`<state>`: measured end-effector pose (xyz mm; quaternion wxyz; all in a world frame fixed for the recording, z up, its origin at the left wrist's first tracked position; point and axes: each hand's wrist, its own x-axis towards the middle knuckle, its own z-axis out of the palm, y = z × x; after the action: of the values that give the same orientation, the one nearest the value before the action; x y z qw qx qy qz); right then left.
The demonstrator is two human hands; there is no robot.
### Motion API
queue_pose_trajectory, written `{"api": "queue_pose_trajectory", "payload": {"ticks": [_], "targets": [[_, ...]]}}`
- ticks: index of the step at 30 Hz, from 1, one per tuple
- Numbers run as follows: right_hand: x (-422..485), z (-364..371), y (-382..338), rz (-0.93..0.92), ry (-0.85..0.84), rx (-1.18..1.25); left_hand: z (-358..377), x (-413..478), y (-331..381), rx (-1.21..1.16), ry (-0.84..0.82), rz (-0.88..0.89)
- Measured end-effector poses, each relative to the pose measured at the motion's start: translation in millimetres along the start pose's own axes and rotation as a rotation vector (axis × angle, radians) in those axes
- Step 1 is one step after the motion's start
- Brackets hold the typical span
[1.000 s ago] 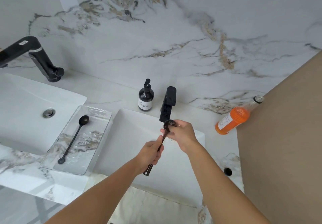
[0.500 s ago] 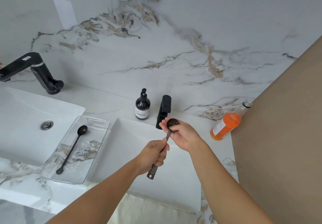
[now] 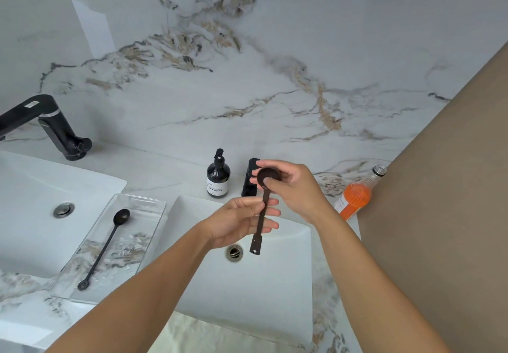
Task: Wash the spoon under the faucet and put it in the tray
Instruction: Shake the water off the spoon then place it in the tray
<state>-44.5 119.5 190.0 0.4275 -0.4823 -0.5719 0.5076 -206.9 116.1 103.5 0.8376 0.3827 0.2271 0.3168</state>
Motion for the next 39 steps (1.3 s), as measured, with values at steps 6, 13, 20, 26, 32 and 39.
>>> {"api": "queue_pose_trajectory", "payload": {"ticks": [6, 13, 20, 26, 32, 39], "targets": [[0.9, -4.8, -28.3, -0.127, 0.03, -0.133, 16.7, 2.3, 18.2, 0.159, 0.05, 0.152], [4.6, -10.2, -39.7, -0.107, 0.244, 0.063, 19.2, -10.0, 5.3, 0.32, 0.096, 0.087], [-1.0, -14.7, -49.4, -0.201, 0.21, -0.073, 24.5, -16.2, -8.0, 0.373, 0.168, 0.129], [-18.2, 9.1, -15.5, -0.061, 0.239, -0.397, 32.8, -13.0, 9.1, 0.313, 0.192, 0.248], [-16.5, 15.2, -18.0, -0.102, 0.329, -0.414, 15.4, -22.2, -13.3, 0.404, 0.238, 0.185], [-6.6, 8.8, -27.8, -0.115, 0.449, -0.287, -8.7, -31.9, -16.2, 0.519, 0.222, 0.085]]}}
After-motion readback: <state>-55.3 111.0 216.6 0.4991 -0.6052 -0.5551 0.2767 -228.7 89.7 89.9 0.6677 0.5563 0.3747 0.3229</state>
